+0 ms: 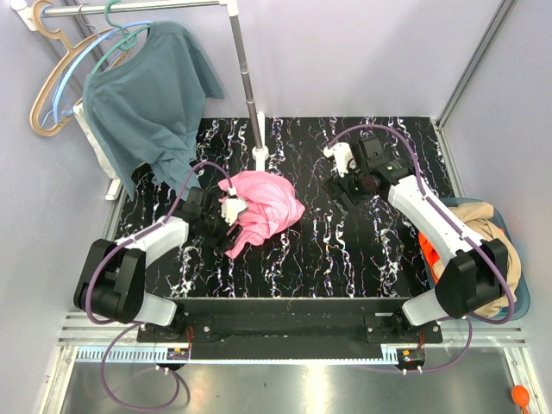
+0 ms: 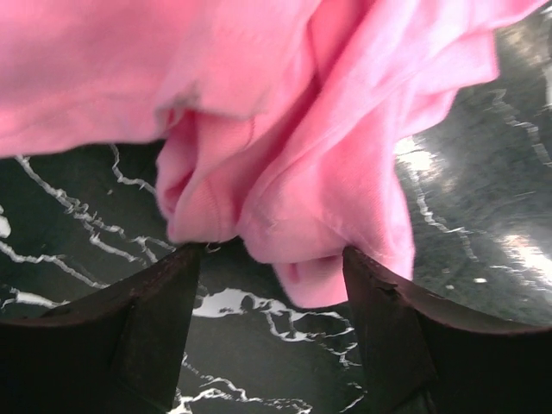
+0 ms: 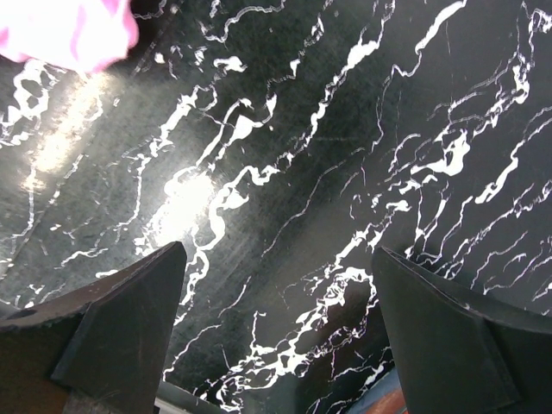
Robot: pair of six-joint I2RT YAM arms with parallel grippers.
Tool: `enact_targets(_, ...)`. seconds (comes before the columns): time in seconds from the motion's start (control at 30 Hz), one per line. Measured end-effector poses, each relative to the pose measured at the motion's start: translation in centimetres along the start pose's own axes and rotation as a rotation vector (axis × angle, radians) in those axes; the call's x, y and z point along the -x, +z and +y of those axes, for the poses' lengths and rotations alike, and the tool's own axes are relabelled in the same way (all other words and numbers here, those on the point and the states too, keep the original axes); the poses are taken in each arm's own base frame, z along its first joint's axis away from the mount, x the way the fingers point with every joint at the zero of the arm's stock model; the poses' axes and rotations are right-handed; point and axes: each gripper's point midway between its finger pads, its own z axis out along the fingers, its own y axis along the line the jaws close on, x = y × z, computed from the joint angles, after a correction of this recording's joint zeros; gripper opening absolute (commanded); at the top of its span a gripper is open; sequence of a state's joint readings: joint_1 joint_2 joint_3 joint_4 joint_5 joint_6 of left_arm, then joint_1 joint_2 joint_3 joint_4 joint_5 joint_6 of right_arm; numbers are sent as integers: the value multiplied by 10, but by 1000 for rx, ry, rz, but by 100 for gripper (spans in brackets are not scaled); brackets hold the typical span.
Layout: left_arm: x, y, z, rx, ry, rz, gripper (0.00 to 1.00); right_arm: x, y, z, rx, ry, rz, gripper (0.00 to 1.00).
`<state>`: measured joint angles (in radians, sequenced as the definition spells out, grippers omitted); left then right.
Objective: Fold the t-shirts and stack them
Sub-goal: Flatten the tshirt out
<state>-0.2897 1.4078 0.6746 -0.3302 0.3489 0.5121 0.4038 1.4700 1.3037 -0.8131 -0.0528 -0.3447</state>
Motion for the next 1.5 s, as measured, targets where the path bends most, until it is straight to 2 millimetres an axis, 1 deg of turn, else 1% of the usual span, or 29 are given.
enact_targets(0.2, 18, -2, -13, -78, -9, -52, 62, -11, 7, 1, -6, 0, 22, 97)
enact_targets(0.23, 20, -3, -15, -87, -9, -58, 58, -12, 8, 1, -6, 0, 24, 96)
enact_targets(0.33, 25, -2, -19, -118, -12, -68, 52, -14, 10, 1, -8, 1, 24, 96)
enact_targets(0.4, 26, 2, -19, -137, -16, -62, 48, -14, 11, 1, -9, 1, 25, 96)
enact_targets(0.43, 26, 5, -20, -148, -21, -55, 43, -15, 12, 1, -10, 1, 26, 96)
enact_targets(0.5, 24, 11, -20, -166, -30, -40, 40, -18, 14, 1, -11, 1, 30, 96)
enact_targets(0.57, 21, 17, -20, -183, -38, -22, 23, -22, 16, 2, -9, 1, 37, 96)
enact_targets(0.63, 23, 20, -19, -192, -38, -20, 0, -26, 17, 3, -8, 1, 44, 95)
enact_targets(0.8, 27, 20, -17, -192, -48, -17, 0, -33, 18, 2, -19, 1, 54, 95)
enact_targets(0.83, 29, 17, -17, -191, -53, -14, 0, -34, 18, 3, -20, 1, 52, 95)
enact_targets(0.9, 39, 7, -15, -173, -58, -24, 0, -37, 18, 3, -21, 2, 54, 95)
enact_targets(0.93, 50, -3, -12, -156, -52, -43, 0, -39, 19, 4, -21, 2, 56, 94)
enact_targets(0.97, 65, -15, -8, -133, -39, -77, 0, -41, 20, 5, -20, 3, 58, 94)
enact_targets(1.03, 103, -47, 2, -74, -1, -163, 0, -46, 22, 6, -19, 4, 66, 93)
enact_targets(1.1, 161, -99, 14, 10, 58, -300, 0, -52, 25, 8, -15, 11, 80, 93)
enact_targets(1.13, 186, -123, 17, 45, 86, -364, 0, -54, 26, 8, -14, 12, 84, 92)
enact_targets(1.17, 223, -161, 21, 98, 129, -465, 0, -56, 27, 9, -13, 17, 87, 92)
enact_targets(1.2, 244, -188, 21, 134, 158, -534, 0, -57, 28, 9, -13, 20, 88, 92)
enact_targets(1.27, 286, -252, 16, 204, 218, -679, 0, -57, 29, 10, -14, 31, 84, 91)
enact_targets(1.3, 299, -275, 12, 226, 237, -729, 0, -57, 30, 10, -15, 34, 81, 91)
enact_targets(1.33, 313, -303, 6, 251, 256, -787, 0, -57, 31, 10, -16, 38, 80, 91)
enact_targets(1.4, 334, -346, -2, 291, 278, -880, 0, -55, 31, 10, -18, 46, 73, 90)
enact_targets(1.47, 349, -377, -8, 319, 288, -950, 0, -52, 32, 9, -22, 56, 60, 89)
enact_targets(1.5, 354, -386, -10, 328, 285, -969, 0, -51, 32, 9, -23, 60, 55, 89)
